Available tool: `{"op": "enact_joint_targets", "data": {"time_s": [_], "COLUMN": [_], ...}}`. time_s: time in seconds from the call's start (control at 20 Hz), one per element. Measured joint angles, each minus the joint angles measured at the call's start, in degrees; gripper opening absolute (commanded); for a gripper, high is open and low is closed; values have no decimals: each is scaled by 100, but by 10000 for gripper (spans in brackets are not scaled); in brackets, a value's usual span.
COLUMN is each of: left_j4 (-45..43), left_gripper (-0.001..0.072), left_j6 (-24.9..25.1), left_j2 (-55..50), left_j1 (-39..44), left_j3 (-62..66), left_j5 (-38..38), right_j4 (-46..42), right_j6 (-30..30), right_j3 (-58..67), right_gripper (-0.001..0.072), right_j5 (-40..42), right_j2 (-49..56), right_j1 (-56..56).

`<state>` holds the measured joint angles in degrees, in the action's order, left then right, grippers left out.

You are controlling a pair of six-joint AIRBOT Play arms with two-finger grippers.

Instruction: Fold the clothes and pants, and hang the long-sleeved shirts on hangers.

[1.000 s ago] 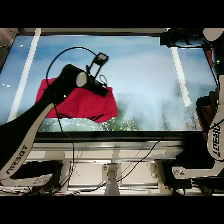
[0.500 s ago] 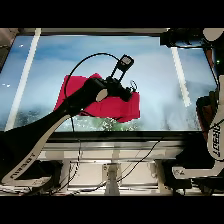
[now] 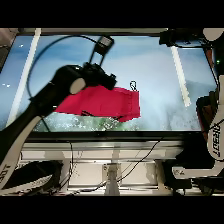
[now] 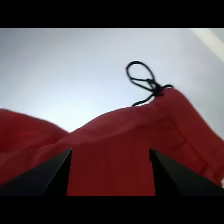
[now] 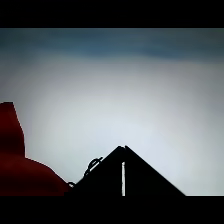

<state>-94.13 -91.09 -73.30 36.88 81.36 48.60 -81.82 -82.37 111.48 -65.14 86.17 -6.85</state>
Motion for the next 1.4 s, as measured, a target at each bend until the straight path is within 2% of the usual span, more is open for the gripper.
{"op": "enact_joint_targets", "data": {"time_s": [0.25, 0.3, 0.35, 0.4, 0.45, 0.6, 0.75, 0.85, 1.1, 1.4], "left_j4": [-208, -225, -236, -254, -262, -258, -201, -229, -328, 186], "left_gripper": [477, 477, 477, 477, 477, 478, 479, 480, 479, 479], "left_j6": [-20, -87, -210, -356, -485, -734, -866, -1130, -1836, -2024], "left_j2": [728, 879, 1014, 1154, 1274, 1517, 1611, 1633, 1521, 994], "left_j1": [-1091, -1322, -1532, -1735, -1897, -2146, -2243, -2326, -2732, -2839], "left_j3": [-363, -562, -778, -1034, -1300, -1961, -2376, -2538, -2717, -2758], "left_j5": [706, 769, 820, 852, 890, 940, 953, 953, 951, 1027], "right_j4": [483, 485, 472, 444, 411, 352, 317, 302, 411, 1091], "right_j6": [15, 33, 37, 48, 57, 144, 201, 186, -258, -584], "right_j3": [-87, -175, -304, -459, -667, -1408, -2194, -2664, -3626, -4446], "right_gripper": [18, 36, 144, 298, 358, 308, 309, 311, 346, 347], "right_j5": [-393, -516, -671, -811, -946, -1139, -1104, -1062, -850, -542], "right_j2": [24, 24, 24, 28, 31, 31, 31, 31, 31, 120], "right_j1": [-46, -50, -55, -57, -61, -61, -61, -61, -61, -61]}}
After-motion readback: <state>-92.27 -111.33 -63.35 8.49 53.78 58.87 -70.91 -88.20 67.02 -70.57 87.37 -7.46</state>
